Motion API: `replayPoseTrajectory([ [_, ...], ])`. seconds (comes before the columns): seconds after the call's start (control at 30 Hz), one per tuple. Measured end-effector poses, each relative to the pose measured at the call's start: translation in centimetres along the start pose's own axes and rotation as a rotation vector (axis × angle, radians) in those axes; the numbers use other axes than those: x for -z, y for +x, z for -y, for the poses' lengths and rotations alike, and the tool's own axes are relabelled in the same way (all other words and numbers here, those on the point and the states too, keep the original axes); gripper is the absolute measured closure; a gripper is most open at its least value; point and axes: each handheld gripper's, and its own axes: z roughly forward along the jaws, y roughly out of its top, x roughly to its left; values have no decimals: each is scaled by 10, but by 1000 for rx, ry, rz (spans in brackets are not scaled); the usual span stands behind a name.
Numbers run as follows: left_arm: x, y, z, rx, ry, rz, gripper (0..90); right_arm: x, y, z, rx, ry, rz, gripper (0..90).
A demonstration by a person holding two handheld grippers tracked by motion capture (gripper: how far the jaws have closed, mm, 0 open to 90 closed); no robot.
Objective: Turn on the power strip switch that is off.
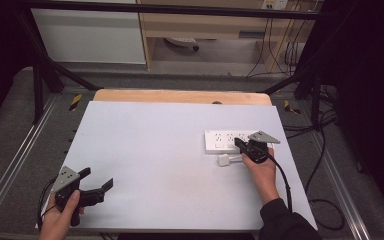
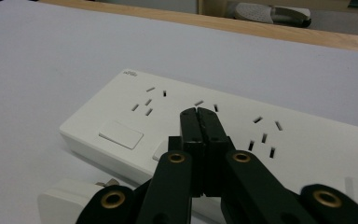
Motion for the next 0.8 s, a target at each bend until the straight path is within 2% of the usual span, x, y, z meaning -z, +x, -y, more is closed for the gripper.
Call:
replayPoseTrajectory([
  [0.27,0,0,0,2,1,2,53,4,2,-7,-11,-13,5,899],
  [0.37,-1,-1,0,-1,4,4,53,5,3,-8,-14,-11,-8,855],
  [0.5,-1,0,1,1,4,7,53,9,5,-15,-22,-11,-8,680],
  [0.6,-1,0,1,5,6,7,53,8,8,-22,-35,18,-19,468],
  [0.7,-1,0,0,6,2,11,53,7,11,-29,-57,43,-17,304],
  [0.8,-1,0,1,5,2,15,53,7,15,-36,-50,54,-6,202],
])
